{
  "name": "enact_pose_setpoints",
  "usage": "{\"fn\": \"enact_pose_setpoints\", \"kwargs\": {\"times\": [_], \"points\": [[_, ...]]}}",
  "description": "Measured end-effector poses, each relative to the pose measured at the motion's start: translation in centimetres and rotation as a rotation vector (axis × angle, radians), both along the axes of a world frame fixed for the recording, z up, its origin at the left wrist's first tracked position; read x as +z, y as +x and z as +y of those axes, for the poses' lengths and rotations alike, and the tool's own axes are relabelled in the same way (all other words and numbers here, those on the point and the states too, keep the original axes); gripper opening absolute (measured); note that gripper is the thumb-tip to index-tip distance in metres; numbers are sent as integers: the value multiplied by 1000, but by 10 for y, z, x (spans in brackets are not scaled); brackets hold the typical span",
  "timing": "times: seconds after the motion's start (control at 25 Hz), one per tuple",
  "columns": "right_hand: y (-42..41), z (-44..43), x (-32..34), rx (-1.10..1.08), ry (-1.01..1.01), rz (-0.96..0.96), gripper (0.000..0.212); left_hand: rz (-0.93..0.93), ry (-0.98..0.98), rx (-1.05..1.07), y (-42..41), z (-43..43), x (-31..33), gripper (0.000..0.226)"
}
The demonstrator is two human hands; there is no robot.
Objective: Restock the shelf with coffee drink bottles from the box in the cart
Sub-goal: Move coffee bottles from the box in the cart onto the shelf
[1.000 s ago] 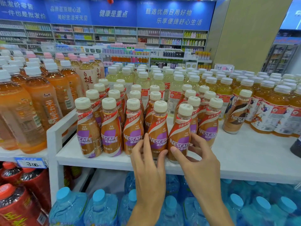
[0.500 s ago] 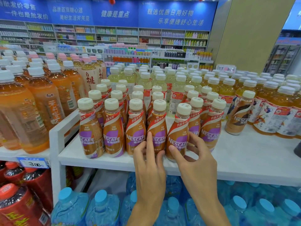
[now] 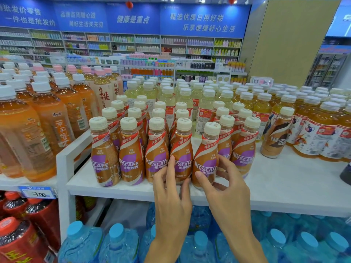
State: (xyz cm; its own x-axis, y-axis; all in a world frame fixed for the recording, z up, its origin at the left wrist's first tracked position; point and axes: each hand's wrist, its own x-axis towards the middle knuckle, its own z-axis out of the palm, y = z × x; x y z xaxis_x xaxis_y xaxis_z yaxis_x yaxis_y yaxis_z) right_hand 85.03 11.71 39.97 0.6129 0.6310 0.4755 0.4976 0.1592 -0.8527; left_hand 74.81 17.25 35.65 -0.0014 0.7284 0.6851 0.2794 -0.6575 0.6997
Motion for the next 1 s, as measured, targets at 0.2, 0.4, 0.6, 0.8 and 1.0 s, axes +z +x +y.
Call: {"fn": "enact_pose_setpoints", "kwargs": {"times": [0.2, 0.4, 0.6, 0.8, 1.0], "points": [[1, -1, 8, -18, -73, -44, 72, -10, -21, -19, -2, -1, 5, 74], [4, -3, 32, -55, -71, -154, 66, 18, -25, -12, -3, -2, 5, 82], [12, -5, 71, -28, -53, -250, 39, 52, -22, -55, -11, -1, 7, 91], [29, 8, 113, 57, -241, -400, 32, 60, 7, -68, -18, 5, 7, 90], [39, -2, 158, 159, -90, -267, 18, 0, 43, -91, -27, 17, 7, 74]]}}
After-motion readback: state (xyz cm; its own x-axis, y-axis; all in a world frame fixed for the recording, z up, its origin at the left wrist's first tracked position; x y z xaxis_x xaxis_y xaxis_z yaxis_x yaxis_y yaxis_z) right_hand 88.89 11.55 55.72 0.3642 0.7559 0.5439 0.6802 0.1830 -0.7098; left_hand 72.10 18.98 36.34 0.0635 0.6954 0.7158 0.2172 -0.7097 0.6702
